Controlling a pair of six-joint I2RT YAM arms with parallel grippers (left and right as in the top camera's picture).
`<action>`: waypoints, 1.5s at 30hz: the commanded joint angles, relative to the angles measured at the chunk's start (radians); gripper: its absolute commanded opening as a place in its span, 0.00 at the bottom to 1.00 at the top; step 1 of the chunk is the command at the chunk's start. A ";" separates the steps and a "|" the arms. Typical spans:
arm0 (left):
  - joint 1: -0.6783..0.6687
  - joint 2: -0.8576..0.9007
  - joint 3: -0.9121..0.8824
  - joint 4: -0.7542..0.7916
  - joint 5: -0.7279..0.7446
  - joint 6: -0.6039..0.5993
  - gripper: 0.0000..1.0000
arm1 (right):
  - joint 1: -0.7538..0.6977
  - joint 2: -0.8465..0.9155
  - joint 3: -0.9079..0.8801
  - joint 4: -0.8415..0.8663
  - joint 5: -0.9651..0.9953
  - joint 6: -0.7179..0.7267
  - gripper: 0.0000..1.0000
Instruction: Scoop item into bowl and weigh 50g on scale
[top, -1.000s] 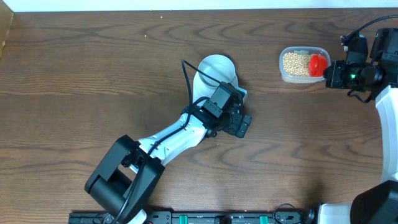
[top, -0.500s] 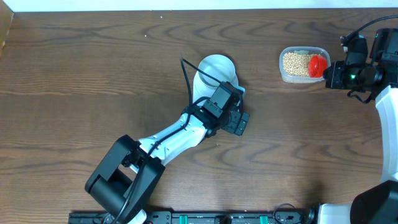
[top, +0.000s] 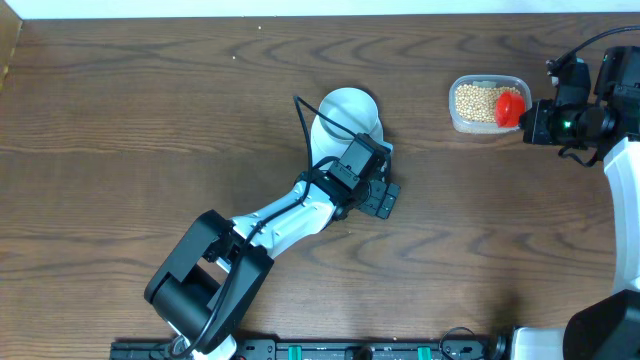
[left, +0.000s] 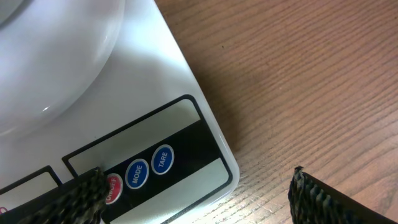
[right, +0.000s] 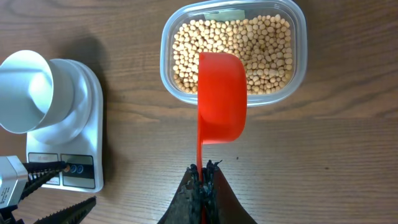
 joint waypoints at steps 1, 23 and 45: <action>0.005 0.017 0.003 0.001 -0.008 -0.018 0.94 | -0.005 0.001 0.012 -0.002 -0.018 -0.014 0.01; 0.005 0.037 0.004 -0.030 0.044 -0.042 0.89 | -0.005 0.001 0.012 -0.011 -0.018 -0.019 0.01; 0.031 0.013 0.008 -0.008 0.048 -0.082 0.94 | -0.005 0.001 0.012 -0.009 -0.018 -0.022 0.01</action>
